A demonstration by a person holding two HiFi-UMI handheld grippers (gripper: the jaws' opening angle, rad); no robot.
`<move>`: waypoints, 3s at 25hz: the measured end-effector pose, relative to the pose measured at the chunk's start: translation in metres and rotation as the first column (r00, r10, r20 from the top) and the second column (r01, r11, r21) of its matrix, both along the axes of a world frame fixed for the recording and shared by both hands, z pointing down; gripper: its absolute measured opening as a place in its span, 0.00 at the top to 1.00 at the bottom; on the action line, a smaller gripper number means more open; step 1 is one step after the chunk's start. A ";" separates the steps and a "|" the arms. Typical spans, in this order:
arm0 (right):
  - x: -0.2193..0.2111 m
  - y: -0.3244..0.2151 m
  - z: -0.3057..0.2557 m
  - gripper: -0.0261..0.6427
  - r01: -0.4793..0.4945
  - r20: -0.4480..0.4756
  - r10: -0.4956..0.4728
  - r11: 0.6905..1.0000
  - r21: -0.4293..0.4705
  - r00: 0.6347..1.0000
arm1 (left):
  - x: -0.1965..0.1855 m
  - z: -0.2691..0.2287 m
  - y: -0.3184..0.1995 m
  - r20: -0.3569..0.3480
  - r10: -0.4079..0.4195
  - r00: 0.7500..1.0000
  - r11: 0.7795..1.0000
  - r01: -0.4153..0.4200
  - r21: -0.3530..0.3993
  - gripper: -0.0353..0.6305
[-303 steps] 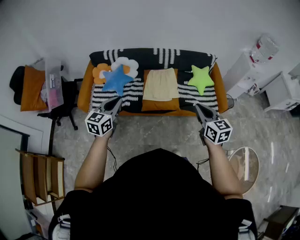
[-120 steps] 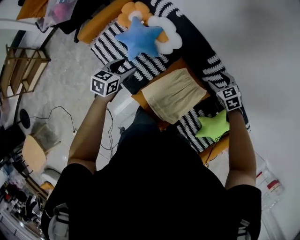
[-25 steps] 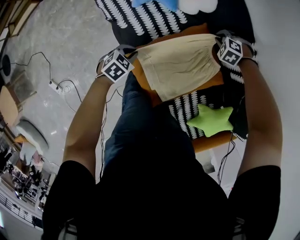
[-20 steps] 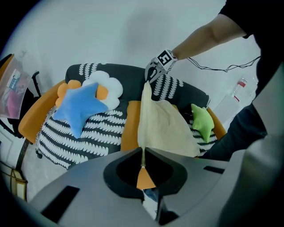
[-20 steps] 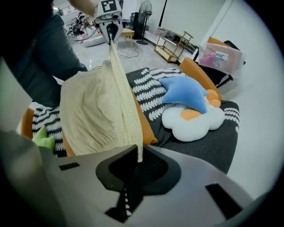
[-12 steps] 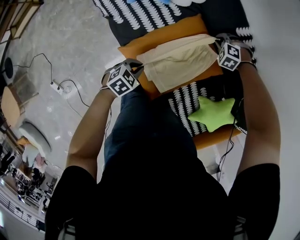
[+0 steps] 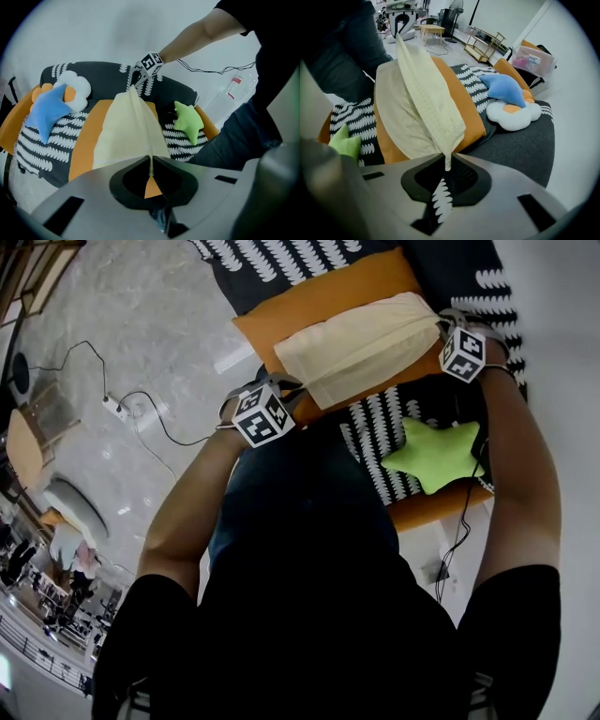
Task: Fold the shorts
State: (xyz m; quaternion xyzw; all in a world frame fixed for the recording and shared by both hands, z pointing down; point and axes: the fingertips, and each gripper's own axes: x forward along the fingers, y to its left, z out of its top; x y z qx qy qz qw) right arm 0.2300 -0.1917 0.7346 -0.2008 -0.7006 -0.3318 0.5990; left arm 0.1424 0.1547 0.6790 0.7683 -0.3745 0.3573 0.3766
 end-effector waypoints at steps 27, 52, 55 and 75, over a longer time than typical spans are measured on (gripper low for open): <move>0.077 0.014 0.068 0.88 -0.119 -0.127 0.125 0.992 0.051 0.984 | 0.098 0.087 0.027 -0.046 0.110 0.993 0.985 -0.115 -0.126 0.90; 0.094 0.021 0.029 0.58 -0.760 -0.045 0.893 0.353 -0.546 0.448 | 0.004 0.021 -0.041 -0.248 -0.006 0.969 0.995 -0.019 -0.096 0.51; 0.089 0.019 0.024 0.58 -0.756 -0.060 0.944 0.221 -0.616 0.324 | -0.010 0.017 -0.083 -0.246 0.023 0.969 0.997 -0.041 -0.071 0.51; 0.066 -0.012 0.064 0.57 -0.588 -0.220 0.966 -0.259 -0.767 -0.138 | 0.027 0.050 -0.301 -0.412 0.065 0.909 0.994 -0.096 -0.056 0.50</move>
